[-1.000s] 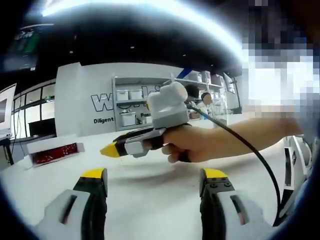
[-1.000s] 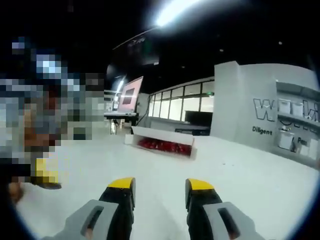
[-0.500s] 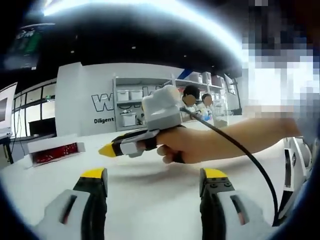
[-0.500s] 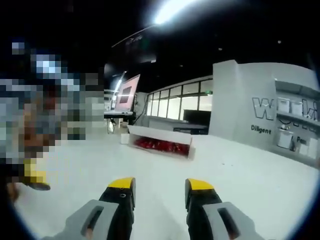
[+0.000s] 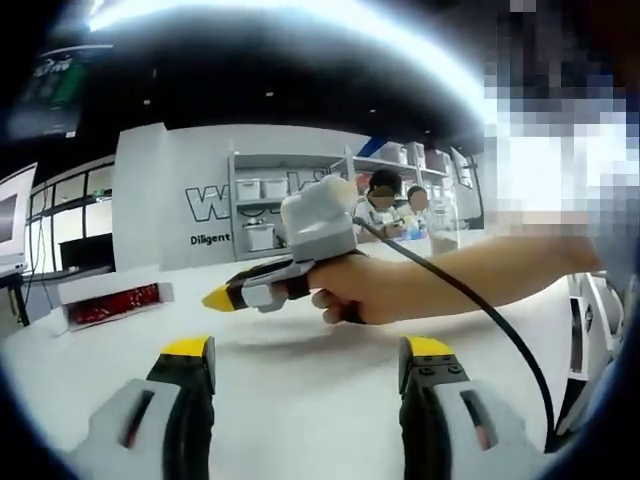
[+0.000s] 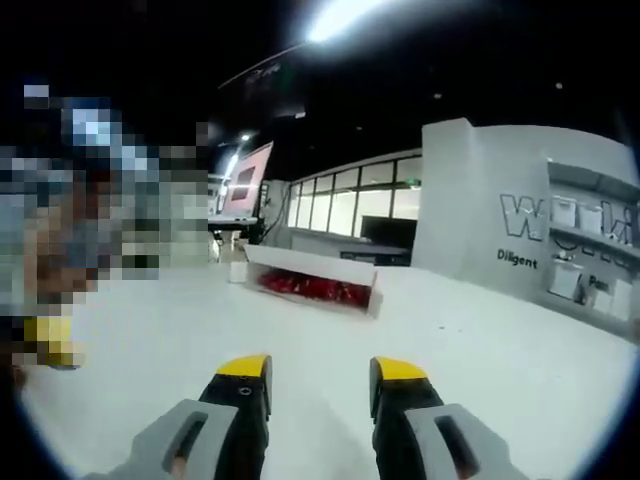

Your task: Tear open the coffee pouch, take out the coffee, and pour the coffee from the pouch into the cup

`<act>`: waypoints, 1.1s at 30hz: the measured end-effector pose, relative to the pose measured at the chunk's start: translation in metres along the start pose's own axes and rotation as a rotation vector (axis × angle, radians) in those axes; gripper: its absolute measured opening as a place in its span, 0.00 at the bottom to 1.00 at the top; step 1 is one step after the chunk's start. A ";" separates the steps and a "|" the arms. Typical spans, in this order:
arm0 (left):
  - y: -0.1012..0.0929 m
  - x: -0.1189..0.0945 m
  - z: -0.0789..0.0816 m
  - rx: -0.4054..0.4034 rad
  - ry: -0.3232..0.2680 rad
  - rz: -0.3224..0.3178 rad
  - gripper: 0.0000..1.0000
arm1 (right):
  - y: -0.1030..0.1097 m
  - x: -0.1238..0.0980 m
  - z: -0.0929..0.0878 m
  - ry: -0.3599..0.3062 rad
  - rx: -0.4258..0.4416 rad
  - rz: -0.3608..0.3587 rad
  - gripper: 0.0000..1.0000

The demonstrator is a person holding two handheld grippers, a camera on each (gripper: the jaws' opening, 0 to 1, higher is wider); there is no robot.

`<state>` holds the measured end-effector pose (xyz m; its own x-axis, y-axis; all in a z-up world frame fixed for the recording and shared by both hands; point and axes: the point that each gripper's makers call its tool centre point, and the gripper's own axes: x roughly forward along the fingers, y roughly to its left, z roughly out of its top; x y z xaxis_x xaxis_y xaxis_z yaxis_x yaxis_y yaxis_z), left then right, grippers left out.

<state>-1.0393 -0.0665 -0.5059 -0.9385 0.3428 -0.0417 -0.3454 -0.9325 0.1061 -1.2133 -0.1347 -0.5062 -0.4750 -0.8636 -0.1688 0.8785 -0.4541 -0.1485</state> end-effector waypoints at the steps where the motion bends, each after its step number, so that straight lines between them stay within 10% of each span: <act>1: 0.000 0.000 0.000 0.000 0.001 -0.001 0.76 | 0.000 0.001 0.000 0.002 -0.003 0.000 0.40; 33: 0.004 -0.001 0.003 -0.004 -0.020 0.019 0.76 | -0.010 0.031 -0.003 0.011 -0.012 -0.009 0.39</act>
<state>-1.0401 -0.0698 -0.5022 -0.9447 0.3275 -0.0199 -0.3277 -0.9392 0.1028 -1.2370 -0.1559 -0.5124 -0.4832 -0.8573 -0.1778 0.8736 -0.4588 -0.1621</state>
